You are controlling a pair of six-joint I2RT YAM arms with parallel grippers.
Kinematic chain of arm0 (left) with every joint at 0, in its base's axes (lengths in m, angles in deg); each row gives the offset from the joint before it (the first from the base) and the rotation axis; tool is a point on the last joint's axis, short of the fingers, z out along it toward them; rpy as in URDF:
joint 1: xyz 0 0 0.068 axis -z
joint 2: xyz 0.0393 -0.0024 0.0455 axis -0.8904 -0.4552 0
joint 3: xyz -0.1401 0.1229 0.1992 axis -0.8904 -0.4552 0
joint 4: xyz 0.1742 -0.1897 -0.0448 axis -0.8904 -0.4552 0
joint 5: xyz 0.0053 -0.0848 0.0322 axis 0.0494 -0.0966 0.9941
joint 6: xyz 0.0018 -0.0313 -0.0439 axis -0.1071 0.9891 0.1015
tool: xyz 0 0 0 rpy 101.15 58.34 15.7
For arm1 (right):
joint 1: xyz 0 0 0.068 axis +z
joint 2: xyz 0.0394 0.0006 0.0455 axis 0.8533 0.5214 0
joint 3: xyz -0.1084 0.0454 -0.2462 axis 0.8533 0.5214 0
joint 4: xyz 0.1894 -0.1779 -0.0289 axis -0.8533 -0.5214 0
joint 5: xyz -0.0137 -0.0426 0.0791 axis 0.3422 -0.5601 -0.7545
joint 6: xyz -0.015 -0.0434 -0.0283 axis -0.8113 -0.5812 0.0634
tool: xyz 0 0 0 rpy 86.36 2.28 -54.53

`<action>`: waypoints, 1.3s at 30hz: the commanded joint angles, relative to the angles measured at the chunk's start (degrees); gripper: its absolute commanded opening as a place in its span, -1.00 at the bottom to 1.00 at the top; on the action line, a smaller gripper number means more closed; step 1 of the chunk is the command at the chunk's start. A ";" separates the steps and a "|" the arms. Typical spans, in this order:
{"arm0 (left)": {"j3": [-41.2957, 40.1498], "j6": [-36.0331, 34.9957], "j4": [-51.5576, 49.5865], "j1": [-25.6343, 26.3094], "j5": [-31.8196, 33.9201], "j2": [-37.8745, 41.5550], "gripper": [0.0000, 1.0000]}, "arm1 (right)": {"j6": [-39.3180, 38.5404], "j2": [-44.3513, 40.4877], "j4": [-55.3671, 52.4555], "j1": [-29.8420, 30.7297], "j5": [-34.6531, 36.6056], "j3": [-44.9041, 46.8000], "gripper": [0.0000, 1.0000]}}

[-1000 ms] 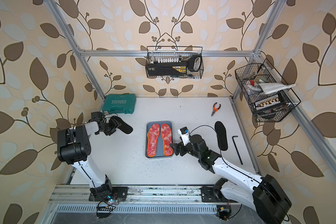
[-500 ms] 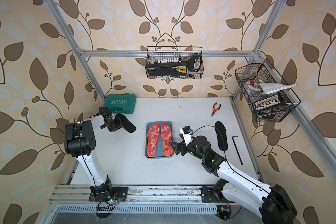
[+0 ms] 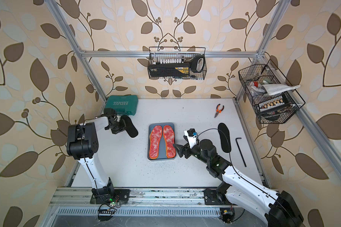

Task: Put the insoles into the storage box
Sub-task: Pick up the insole from the center of the board.

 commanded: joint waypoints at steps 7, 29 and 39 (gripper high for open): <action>-10.44 -6.77 -5.39 9.07 -5.35 9.06 -1.00 | -0.53 0.82 1.28 0.26 0.96 0.87 0.73; -17.37 -7.12 0.47 8.68 -9.04 24.39 -1.00 | -0.81 2.01 1.82 0.26 2.57 0.92 0.73; -16.09 -3.36 -1.81 8.49 -13.40 27.72 -1.00 | -0.85 0.90 1.55 0.26 3.54 1.40 0.74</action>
